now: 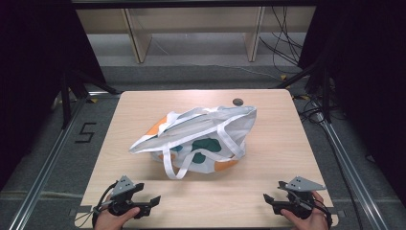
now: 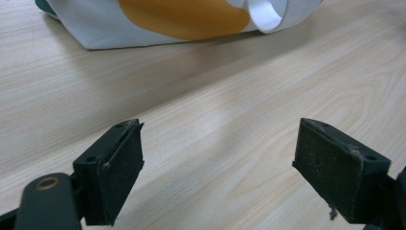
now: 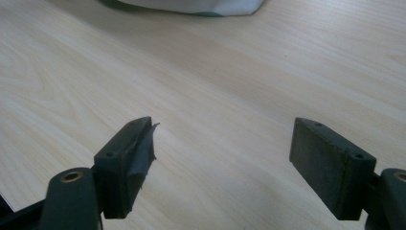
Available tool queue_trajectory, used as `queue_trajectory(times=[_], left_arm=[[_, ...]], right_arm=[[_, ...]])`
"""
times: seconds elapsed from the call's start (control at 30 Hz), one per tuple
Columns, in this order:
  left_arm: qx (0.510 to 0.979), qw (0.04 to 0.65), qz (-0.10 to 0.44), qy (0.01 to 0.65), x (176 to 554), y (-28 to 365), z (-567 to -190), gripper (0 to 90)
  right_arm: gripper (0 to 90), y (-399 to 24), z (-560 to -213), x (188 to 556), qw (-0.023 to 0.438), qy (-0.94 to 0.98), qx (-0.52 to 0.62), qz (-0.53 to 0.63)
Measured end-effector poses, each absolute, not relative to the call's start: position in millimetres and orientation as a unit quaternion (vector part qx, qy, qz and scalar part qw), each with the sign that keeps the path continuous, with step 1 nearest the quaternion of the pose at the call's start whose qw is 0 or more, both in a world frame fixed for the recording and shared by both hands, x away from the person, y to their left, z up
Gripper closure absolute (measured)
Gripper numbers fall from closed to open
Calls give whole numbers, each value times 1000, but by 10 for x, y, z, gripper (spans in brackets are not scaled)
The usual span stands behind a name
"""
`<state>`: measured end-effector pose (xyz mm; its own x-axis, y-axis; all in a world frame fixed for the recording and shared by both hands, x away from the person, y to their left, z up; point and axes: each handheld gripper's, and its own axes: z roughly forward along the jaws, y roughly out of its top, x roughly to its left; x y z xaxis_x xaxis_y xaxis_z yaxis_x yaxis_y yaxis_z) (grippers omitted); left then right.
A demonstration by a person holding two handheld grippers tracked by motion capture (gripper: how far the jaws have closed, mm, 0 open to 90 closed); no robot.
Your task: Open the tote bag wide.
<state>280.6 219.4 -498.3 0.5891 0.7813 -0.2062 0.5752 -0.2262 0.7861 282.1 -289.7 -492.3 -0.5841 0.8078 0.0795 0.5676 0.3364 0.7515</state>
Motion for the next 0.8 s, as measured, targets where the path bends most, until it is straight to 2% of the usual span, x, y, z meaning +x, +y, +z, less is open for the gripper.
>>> queue_trajectory(times=[0.57, 0.7, 0.8], left_arm=[[772, 444, 115, 441, 2817, 2184, -5000, 169], [769, 447, 117, 442, 2816, 2189, -4998, 177], [768, 445, 115, 446, 2808, 2195, -4977, 215]], right_arm=[[173, -2889, -4933, 2845, 160, 802, 428, 384], [194, -2883, -4921, 2856, 159, 800, 425, 392], [285, -2873, -4848, 2870, 173, 799, 414, 399]])
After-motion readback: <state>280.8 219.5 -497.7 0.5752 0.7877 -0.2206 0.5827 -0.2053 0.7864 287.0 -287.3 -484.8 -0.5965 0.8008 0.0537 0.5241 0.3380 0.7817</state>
